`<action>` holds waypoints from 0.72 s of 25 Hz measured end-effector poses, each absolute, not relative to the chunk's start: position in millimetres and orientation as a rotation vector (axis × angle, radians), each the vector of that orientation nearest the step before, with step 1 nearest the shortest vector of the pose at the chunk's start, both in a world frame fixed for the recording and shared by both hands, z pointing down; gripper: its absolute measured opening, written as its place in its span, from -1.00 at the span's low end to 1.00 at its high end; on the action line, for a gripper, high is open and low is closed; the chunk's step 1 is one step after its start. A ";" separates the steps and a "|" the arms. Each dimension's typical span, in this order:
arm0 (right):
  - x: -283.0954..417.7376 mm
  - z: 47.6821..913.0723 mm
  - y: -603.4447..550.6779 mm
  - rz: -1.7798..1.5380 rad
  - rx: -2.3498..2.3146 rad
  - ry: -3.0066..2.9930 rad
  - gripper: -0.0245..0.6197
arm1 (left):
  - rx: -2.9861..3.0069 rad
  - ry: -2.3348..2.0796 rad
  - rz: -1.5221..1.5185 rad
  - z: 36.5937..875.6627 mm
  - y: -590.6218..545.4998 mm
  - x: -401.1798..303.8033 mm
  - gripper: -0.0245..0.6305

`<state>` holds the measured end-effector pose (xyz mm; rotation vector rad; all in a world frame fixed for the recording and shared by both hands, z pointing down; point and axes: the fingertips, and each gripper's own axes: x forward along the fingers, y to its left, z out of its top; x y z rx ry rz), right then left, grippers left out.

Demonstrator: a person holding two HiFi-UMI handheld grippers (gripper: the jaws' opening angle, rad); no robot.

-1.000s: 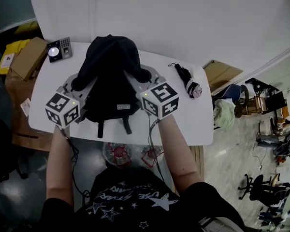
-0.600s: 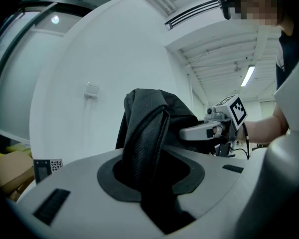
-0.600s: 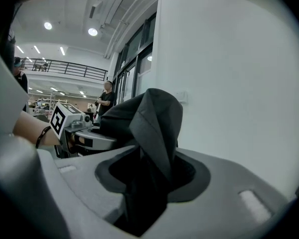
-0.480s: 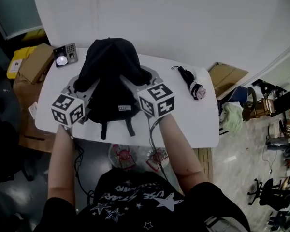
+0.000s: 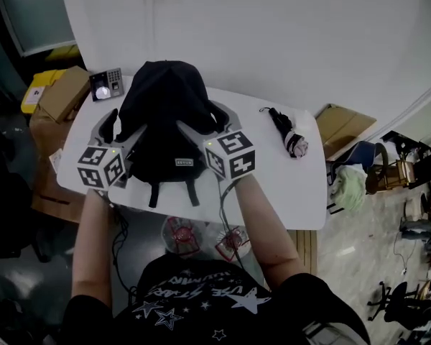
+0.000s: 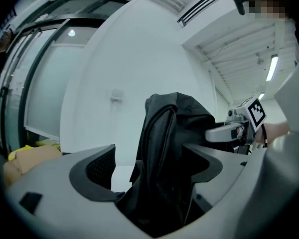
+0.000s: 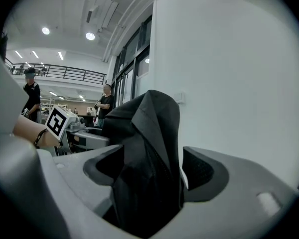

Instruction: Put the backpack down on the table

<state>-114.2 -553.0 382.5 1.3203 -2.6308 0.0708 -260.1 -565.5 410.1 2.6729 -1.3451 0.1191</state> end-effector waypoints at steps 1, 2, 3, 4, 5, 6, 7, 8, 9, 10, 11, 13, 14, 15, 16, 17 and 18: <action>-114.3 382.4 -551.9 0.067 1.316 -2.632 0.22 | 2.659 -1.370 0.101 407.8 -563.4 -265.3 0.28; -114.2 382.2 -550.3 0.065 1.313 -2.634 0.23 | 2.648 -1.390 0.086 405.3 -560.6 -270.1 0.28; -113.8 382.1 -548.4 0.065 1.311 -2.639 0.23 | 2.640 -1.406 0.074 402.9 -557.3 -274.4 0.28; -112.9 381.8 -546.5 0.065 1.312 -2.646 0.23 | 2.635 -1.421 0.068 400.6 -553.7 -278.2 0.28; -111.3 381.1 -544.7 0.065 1.319 -2.653 0.23 | 2.632 -1.436 0.063 398.1 -550.0 -281.2 0.28; -109.1 380.2 -543.1 0.064 1.327 -2.661 0.23 | 2.632 -1.452 0.059 395.4 -546.4 -283.5 0.28; -106.7 379.4 -541.5 0.064 1.332 -2.667 0.23 | 2.632 -1.465 0.056 392.8 -542.7 -284.9 0.28; -104.3 378.7 -539.8 0.064 1.332 -2.670 0.23 | 2.632 -1.473 0.054 390.6 -538.8 -285.3 0.28; -102.1 378.0 -537.8 0.062 1.330 -2.671 0.23 | 2.632 -1.471 0.056 389.1 -534.5 -284.4 0.28; -100.0 377.0 -535.6 0.054 1.327 -2.670 0.23 | 2.633 -1.462 0.062 388.5 -529.8 -282.4 0.28; -97.9 375.7 -533.0 0.044 1.325 -2.671 0.23 | 2.635 -1.453 0.070 388.3 -524.7 -279.9 0.28; -94.3 372.1 -526.5 0.041 1.319 -2.693 0.23 | 2.639 -1.471 0.080 387.5 -515.0 -277.0 0.28; -92.5 370.4 -523.0 0.050 1.315 -2.710 0.23 | 2.640 -1.494 0.080 386.1 -510.5 -276.7 0.28; -90.7 369.1 -519.3 0.060 1.310 -2.724 0.23 | 2.640 -1.516 0.075 384.0 -506.1 -276.6 0.28; -88.7 368.3 -515.6 0.064 1.303 -2.731 0.23 | 2.639 -1.534 0.068 381.2 -501.9 -276.3 0.28; -86.7 367.8 -511.8 0.062 1.295 -2.734 0.23 | 2.638 -1.548 0.060 378.3 -497.8 -275.5 0.28; -84.5 367.3 -507.8 0.059 1.286 -2.735 0.23 | 2.637 -1.557 0.057 376.1 -493.8 -273.9 0.28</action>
